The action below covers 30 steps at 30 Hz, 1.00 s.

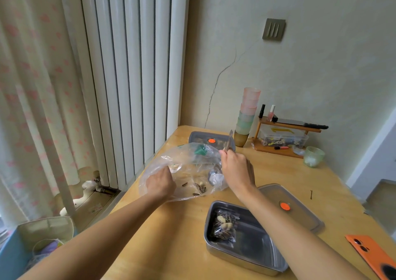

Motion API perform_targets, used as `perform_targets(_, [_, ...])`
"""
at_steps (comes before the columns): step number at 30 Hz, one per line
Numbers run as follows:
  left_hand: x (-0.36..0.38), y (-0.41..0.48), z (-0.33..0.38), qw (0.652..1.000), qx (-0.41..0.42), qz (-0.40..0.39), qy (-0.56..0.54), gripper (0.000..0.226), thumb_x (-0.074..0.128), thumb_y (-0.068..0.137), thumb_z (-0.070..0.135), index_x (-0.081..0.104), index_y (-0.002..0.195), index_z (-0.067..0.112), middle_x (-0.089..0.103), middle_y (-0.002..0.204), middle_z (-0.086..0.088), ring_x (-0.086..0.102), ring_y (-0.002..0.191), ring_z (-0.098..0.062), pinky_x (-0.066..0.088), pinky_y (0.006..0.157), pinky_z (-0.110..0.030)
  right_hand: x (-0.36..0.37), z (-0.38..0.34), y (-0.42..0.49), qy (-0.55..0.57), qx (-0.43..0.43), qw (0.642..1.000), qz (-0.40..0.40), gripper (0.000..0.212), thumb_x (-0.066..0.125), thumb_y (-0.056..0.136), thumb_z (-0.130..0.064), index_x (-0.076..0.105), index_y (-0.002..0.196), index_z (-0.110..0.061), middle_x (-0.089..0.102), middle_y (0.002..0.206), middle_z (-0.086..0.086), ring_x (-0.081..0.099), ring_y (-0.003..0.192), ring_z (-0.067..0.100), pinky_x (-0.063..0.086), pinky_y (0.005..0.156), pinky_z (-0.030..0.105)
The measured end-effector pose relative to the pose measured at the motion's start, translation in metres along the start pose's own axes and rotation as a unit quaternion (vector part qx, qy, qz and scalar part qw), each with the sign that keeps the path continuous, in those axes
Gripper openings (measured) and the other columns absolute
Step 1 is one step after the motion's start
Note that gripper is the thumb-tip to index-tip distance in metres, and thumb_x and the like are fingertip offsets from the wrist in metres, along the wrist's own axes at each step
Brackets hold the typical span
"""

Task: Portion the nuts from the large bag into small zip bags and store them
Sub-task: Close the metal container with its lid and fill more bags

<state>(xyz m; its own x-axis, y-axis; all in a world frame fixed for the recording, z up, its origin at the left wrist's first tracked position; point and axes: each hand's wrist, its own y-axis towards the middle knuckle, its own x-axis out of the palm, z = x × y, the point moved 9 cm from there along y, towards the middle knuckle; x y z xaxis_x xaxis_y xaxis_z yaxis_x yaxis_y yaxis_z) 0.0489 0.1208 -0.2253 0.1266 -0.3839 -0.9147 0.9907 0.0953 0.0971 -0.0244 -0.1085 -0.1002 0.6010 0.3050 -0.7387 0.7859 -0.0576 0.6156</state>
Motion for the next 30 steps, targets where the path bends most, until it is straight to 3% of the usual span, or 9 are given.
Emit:
perform_targets(5, [0.016, 0.000, 0.007, 0.998, 0.036, -0.036, 0.023, 0.019, 0.049, 0.091, 0.020, 0.056, 0.109, 0.016, 0.064, 0.110, -0.003, 0.060, 0.101, -0.028, 0.046, 0.080, -0.036, 0.009, 0.007, -0.003, 0.008, -0.006, 1.000, -0.019, 0.040, 0.043, 0.111, -0.030, 0.066, 0.086, -0.010, 0.059, 0.072, 0.001, 0.060, 0.063, 0.026, 0.036, 0.055, 0.029])
perform_targets(13, [0.009, 0.001, 0.015, 0.997, 0.065, -0.005, 0.034, 0.011, 0.061, 0.087, 0.013, 0.071, 0.092, 0.011, 0.064, 0.102, -0.007, 0.064, 0.090, -0.031, 0.053, 0.075, -0.039, 0.014, 0.016, -0.007, 0.024, 0.022, 0.999, -0.034, 0.044, 0.040, 0.111, -0.031, 0.066, 0.084, -0.008, 0.065, 0.071, 0.007, 0.063, 0.063, 0.027, 0.041, 0.056, 0.030])
perform_targets(17, [0.001, 0.002, 0.021, 0.998, 0.054, -0.004, 0.020, 0.013, 0.050, 0.082, 0.006, 0.054, 0.070, 0.011, 0.059, 0.084, -0.005, 0.056, 0.074, -0.027, 0.045, 0.061, -0.035, 0.014, 0.019, -0.009, 0.022, 0.039, 0.999, -0.027, 0.044, 0.041, 0.110, -0.029, 0.067, 0.083, -0.006, 0.066, 0.070, 0.010, 0.060, 0.060, 0.026, 0.039, 0.054, 0.029])
perform_targets(19, [-0.009, 0.005, 0.032, 0.998, 0.060, 0.000, 0.006, 0.019, 0.054, 0.080, 0.008, 0.045, 0.064, 0.014, 0.053, 0.073, -0.003, 0.052, 0.067, -0.024, 0.038, 0.055, -0.031, 0.017, 0.020, -0.010, 0.011, 0.049, 0.998, -0.028, 0.043, 0.042, 0.110, -0.027, 0.066, 0.083, -0.005, 0.067, 0.071, 0.012, 0.058, 0.058, 0.027, 0.036, 0.053, 0.028])
perform_targets(25, [-0.050, 0.009, 0.081, 0.991, 0.119, 0.059, 0.022, 0.024, 0.059, 0.081, 0.007, 0.044, 0.063, 0.014, 0.056, 0.072, -0.003, 0.047, 0.058, -0.018, 0.032, 0.048, -0.030, 0.018, 0.023, -0.012, 0.002, 0.063, 0.998, -0.027, 0.042, 0.039, 0.111, -0.024, 0.067, 0.087, -0.004, 0.065, 0.073, 0.012, 0.057, 0.060, 0.025, 0.035, 0.053, 0.027])
perform_targets(30, [-0.061, -0.012, 0.131, 0.972, 0.199, 0.094, 0.085, 0.023, 0.053, 0.084, 0.000, 0.046, 0.066, 0.013, 0.063, 0.097, -0.009, 0.042, 0.057, -0.018, 0.034, 0.051, -0.030, 0.020, 0.038, -0.016, 0.044, 0.114, 0.992, -0.013, 0.041, 0.040, 0.111, -0.025, 0.065, 0.087, -0.004, 0.064, 0.073, 0.011, 0.059, 0.060, 0.025, 0.036, 0.050, 0.027])
